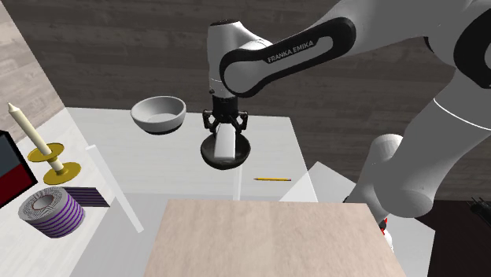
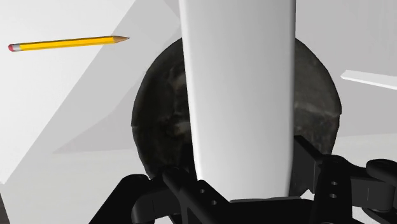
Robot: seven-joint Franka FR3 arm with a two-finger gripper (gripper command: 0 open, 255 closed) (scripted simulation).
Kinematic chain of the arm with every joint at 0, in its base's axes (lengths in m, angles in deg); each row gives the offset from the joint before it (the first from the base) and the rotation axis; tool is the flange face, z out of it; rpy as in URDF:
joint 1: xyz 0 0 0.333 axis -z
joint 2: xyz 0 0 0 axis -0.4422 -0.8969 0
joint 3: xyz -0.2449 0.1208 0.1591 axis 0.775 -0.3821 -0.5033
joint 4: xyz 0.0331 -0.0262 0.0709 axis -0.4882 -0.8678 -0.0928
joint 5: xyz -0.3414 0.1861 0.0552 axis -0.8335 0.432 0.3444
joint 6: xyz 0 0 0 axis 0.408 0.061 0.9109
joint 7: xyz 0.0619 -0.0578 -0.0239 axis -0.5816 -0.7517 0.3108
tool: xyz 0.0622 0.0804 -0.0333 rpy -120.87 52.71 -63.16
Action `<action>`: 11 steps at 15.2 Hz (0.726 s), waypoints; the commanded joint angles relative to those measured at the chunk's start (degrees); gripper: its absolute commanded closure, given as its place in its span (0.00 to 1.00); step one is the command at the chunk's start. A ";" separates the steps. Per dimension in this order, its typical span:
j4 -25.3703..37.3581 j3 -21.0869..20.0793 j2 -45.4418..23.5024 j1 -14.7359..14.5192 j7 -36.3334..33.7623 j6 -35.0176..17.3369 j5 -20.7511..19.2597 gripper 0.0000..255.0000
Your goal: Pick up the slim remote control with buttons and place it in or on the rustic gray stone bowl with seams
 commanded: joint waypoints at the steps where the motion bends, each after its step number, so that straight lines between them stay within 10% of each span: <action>1: -1.13 0.00 -0.49 0.00 0.01 -1.67 0.01 1.00; 11: -2.85 0.00 -1.67 -0.01 0.02 -4.58 0.01 1.00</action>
